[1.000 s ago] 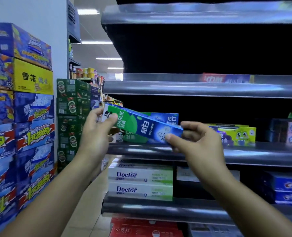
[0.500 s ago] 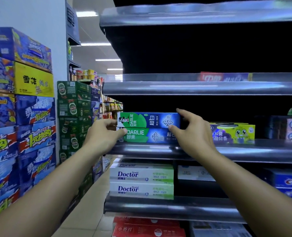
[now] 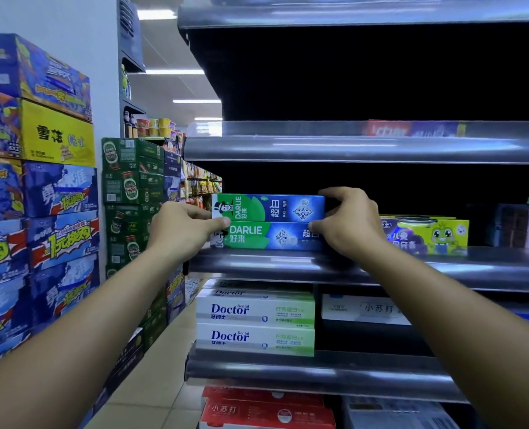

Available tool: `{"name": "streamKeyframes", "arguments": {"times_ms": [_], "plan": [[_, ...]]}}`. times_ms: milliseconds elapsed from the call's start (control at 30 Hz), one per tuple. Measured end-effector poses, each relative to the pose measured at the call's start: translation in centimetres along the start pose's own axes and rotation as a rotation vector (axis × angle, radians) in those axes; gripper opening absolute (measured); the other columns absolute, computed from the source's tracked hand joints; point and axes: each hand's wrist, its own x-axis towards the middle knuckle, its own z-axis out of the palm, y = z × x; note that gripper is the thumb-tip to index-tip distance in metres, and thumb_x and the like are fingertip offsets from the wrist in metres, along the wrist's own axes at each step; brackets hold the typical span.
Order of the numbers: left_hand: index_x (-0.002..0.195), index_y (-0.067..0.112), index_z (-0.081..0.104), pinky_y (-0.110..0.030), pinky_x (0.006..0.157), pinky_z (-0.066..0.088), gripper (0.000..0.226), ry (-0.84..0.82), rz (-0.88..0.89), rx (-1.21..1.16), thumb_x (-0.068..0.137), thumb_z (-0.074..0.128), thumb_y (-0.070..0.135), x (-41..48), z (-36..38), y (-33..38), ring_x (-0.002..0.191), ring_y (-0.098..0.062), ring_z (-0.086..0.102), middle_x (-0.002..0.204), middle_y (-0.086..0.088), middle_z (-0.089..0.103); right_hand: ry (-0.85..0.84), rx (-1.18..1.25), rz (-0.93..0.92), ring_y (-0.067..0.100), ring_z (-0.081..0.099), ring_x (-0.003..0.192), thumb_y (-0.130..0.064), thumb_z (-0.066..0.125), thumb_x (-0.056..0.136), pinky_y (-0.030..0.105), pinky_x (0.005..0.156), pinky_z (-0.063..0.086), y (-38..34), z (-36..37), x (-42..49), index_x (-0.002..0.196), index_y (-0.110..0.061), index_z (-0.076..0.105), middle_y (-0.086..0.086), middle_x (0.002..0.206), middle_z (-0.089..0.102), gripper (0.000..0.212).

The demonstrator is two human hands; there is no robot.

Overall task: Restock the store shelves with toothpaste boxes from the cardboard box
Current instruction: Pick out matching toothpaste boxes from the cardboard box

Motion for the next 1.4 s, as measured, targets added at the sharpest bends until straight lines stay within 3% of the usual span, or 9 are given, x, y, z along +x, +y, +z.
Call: {"name": "streamKeyframes", "arguments": {"times_ms": [167, 367, 500, 633, 800, 1000, 1100, 1200, 1400], "plan": [[0.089, 0.023, 0.074, -0.036, 0.088, 0.054, 0.035, 0.028, -0.016, 0.060, 0.073, 0.089, 0.051, 0.7, 0.8, -0.1, 0.095, -0.022, 0.069, 0.101, -0.002, 0.076, -0.007, -0.103, -0.024, 0.031, 0.065, 0.103, -0.009, 0.075, 0.078, 0.037, 0.085, 0.054, -0.6, 0.9, 0.3, 0.132, -0.027, 0.061, 0.007, 0.111, 0.071, 0.059], [0.117, 0.020, 0.074, -0.034, 0.089, 0.054, 0.052, 0.067, 0.025, 0.042, 0.077, 0.085, 0.050, -0.6, 0.7, -0.4, 0.093, -0.017, 0.070, 0.094, 0.010, 0.072, 0.041, -0.135, -0.081, 0.032, 0.063, 0.105, -0.017, 0.072, 0.083, 0.043, 0.085, 0.055, -0.7, 0.1, -1.5, 0.134, -0.026, 0.054, 0.006, 0.114, 0.068, 0.055], [0.115, 0.029, 0.069, -0.039, 0.085, 0.060, 0.031, 0.346, 0.261, -0.032, 0.086, 0.078, 0.037, -4.7, 0.5, -0.9, 0.090, -0.012, 0.067, 0.100, 0.009, 0.070, 0.217, 0.004, -0.349, 0.019, 0.066, 0.094, -0.026, 0.074, 0.085, 0.042, 0.081, 0.056, 1.0, -1.9, -7.7, 0.121, -0.023, 0.064, -0.006, 0.099, 0.068, 0.037], [0.106, 0.030, 0.061, -0.027, 0.078, 0.051, 0.017, 0.383, 0.553, -0.203, 0.095, 0.068, 0.021, -13.4, 2.8, -3.2, 0.091, -0.017, 0.064, 0.100, 0.001, 0.064, 0.157, 0.099, -0.319, 0.009, 0.067, 0.084, -0.031, 0.073, 0.088, 0.033, 0.074, 0.056, 5.7, -3.8, -15.5, 0.110, -0.018, 0.072, -0.009, 0.092, 0.070, 0.025], [0.104, 0.025, 0.061, -0.028, 0.079, 0.050, 0.015, 0.009, 0.509, -0.264, 0.097, 0.067, 0.013, -27.6, 10.7, -8.7, 0.086, -0.012, 0.063, 0.095, 0.014, 0.062, 0.042, -0.045, -0.129, 0.009, 0.070, 0.078, -0.025, 0.074, 0.087, 0.033, 0.073, 0.057, 14.2, -4.0, -23.8, 0.099, -0.016, 0.075, -0.009, 0.086, 0.072, 0.015], [0.098, 0.041, 0.062, -0.028, 0.062, 0.045, 0.021, -0.709, -0.173, -0.115, 0.078, 0.056, 0.043, -43.6, 21.6, -17.0, 0.068, -0.013, 0.058, 0.076, 0.008, 0.060, -0.279, -0.268, 0.348, 0.017, 0.070, 0.082, -0.023, 0.078, 0.083, 0.034, 0.078, 0.054, 26.0, -3.3, -31.6, 0.096, -0.017, 0.076, -0.004, 0.090, 0.074, 0.014], [0.119, 0.037, 0.063, -0.036, 0.074, 0.056, 0.039, -1.071, -0.012, 0.145, 0.081, 0.060, 0.039, -47.4, 25.2, -20.2, 0.096, -0.020, 0.067, 0.107, 0.009, 0.068, -0.473, -0.372, 0.523, 0.017, 0.069, 0.094, -0.029, 0.079, 0.083, 0.028, 0.079, 0.049, 29.9, -3.7, -34.3, 0.102, -0.019, 0.077, -0.004, 0.101, 0.075, 0.023], [0.140, 0.034, 0.053, -0.042, 0.092, 0.053, 0.057, -1.204, 0.074, 0.240, 0.085, 0.066, 0.032, -49.5, 27.4, -23.2, 0.125, -0.024, 0.057, 0.136, 0.004, 0.059, -0.627, -0.464, 0.602, 0.018, 0.066, 0.097, -0.042, 0.078, 0.080, 0.036, 0.084, 0.054, 31.2, -4.7, -35.7, 0.105, -0.026, 0.075, -0.009, 0.096, 0.070, 0.030], [0.157, 0.042, 0.028, -0.057, 0.122, 0.012, 0.080, -1.595, 0.367, 0.516, 0.087, 0.065, 0.042, -52.6, 29.1, -25.9, 0.159, -0.019, -0.002, 0.172, 0.009, -0.003, -0.641, -0.564, 0.481, 0.032, 0.064, 0.094, -0.036, 0.074, 0.082, 0.041, 0.077, 0.054, 31.0, -6.3, -36.2, 0.100, -0.009, 0.074, 0.013, 0.094, 0.071, 0.032]]}}
